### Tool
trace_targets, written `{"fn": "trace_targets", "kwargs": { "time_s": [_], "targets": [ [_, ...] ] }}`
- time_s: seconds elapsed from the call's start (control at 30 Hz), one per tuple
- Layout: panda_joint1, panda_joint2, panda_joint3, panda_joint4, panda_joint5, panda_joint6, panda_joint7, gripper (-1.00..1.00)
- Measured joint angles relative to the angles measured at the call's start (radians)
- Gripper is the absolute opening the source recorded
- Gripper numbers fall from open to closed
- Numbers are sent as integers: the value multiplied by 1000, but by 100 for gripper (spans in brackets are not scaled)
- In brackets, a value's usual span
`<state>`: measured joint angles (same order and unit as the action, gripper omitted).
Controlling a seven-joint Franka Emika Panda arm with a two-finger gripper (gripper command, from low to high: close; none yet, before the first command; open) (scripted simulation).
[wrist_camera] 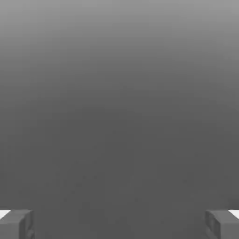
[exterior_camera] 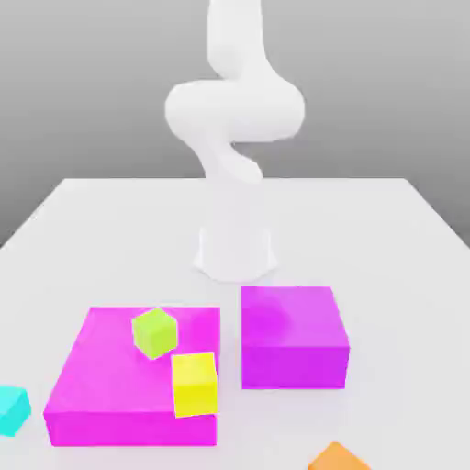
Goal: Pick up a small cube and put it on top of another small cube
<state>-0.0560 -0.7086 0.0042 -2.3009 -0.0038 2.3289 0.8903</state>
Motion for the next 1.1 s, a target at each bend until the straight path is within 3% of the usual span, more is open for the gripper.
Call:
{"fn": "trace_targets", "kwargs": {
  "time_s": [0.6,0.93,1.1],
  "targets": [
    [-325,659,-60,-6,-30,208,653,0],
    [-433,1024,-136,-9,86,321,918,0],
    [-470,1205,-112,23,145,441,914,0]
  ]
}}
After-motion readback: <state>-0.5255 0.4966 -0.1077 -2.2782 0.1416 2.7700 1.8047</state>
